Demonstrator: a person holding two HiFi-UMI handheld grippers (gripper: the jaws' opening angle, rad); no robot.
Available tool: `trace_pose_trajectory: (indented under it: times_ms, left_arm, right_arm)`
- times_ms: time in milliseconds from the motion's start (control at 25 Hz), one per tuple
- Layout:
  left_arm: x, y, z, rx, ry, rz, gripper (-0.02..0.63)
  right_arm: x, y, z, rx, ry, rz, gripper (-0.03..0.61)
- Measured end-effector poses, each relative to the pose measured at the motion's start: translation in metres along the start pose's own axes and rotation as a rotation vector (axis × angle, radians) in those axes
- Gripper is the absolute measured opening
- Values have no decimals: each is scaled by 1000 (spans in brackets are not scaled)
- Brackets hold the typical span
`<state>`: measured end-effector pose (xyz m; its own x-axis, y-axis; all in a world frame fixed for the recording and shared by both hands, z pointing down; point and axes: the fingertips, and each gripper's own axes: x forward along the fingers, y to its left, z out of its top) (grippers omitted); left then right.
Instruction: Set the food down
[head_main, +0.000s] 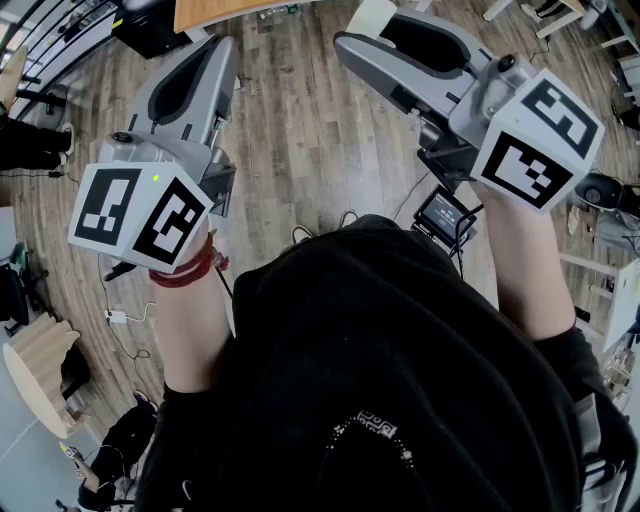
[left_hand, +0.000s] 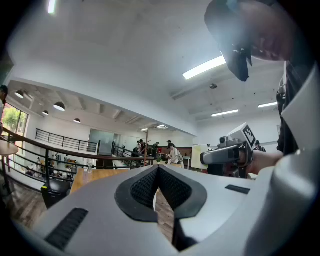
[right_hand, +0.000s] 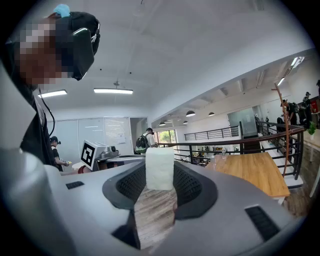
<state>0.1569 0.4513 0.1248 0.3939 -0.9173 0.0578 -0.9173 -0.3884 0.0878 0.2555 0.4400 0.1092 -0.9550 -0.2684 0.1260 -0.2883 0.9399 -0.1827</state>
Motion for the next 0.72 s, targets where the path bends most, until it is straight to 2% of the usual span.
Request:
trace_pose_trajectory:
  times_ms: [240,520,720]
  left_arm:
    - [19,-21,1,2,-13,10,5]
    - [57,-45,-17,-22,-3,32,5]
    - [78,-51,-30,-18,14,88,5]
  right_arm:
    - [-19,-17,-4,5,8,2,170]
    - [-35,-48,-26,38,6,42,170]
    - [-39,-65,-39,-22,-32,-10,170]
